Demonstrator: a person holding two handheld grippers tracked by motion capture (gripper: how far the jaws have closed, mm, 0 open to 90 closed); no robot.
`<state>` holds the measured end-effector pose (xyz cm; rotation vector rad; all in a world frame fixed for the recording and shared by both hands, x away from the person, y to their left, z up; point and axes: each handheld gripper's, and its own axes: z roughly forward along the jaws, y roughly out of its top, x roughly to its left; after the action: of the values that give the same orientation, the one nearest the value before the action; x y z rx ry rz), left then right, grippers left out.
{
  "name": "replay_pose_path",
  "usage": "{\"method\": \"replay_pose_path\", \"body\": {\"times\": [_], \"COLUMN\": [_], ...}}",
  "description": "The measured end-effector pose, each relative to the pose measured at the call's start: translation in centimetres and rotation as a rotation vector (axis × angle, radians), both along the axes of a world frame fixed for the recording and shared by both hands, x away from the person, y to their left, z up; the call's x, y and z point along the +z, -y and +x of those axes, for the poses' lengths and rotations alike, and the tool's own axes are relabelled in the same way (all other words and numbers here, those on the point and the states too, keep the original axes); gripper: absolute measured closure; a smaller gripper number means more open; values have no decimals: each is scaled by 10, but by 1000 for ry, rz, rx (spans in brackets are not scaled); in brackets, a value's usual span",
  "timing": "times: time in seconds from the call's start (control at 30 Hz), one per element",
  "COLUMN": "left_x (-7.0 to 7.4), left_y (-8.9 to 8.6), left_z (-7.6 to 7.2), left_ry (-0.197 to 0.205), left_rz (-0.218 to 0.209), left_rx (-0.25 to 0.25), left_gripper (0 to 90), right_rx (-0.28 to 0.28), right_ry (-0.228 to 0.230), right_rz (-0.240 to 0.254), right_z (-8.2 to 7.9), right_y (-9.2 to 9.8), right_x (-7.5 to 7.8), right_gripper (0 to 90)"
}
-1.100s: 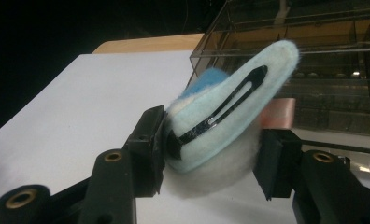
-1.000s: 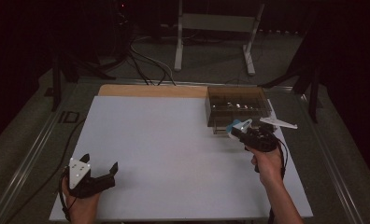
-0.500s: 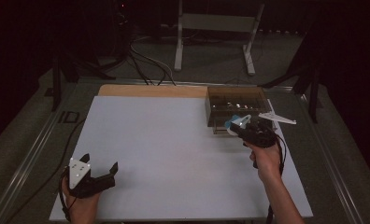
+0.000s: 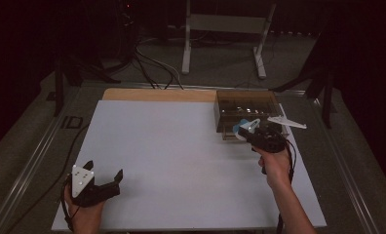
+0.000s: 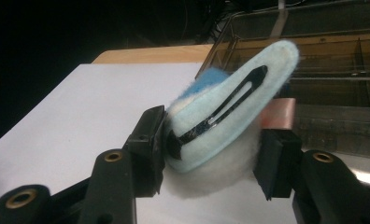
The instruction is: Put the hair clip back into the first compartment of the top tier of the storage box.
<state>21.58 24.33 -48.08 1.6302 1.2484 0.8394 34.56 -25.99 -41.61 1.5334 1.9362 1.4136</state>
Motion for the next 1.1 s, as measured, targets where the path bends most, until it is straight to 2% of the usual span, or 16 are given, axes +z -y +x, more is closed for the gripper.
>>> {"method": "replay_pose_path", "body": {"times": [1.1], "left_x": [0], "left_y": [0], "left_z": [0], "left_ry": [-1], "left_rz": [-1], "left_rx": [-1], "left_gripper": [11], "right_rx": [-14], "right_ry": [9], "right_rz": [-19], "right_z": [14], "right_y": [-11], "right_x": [9], "right_gripper": [499]}}
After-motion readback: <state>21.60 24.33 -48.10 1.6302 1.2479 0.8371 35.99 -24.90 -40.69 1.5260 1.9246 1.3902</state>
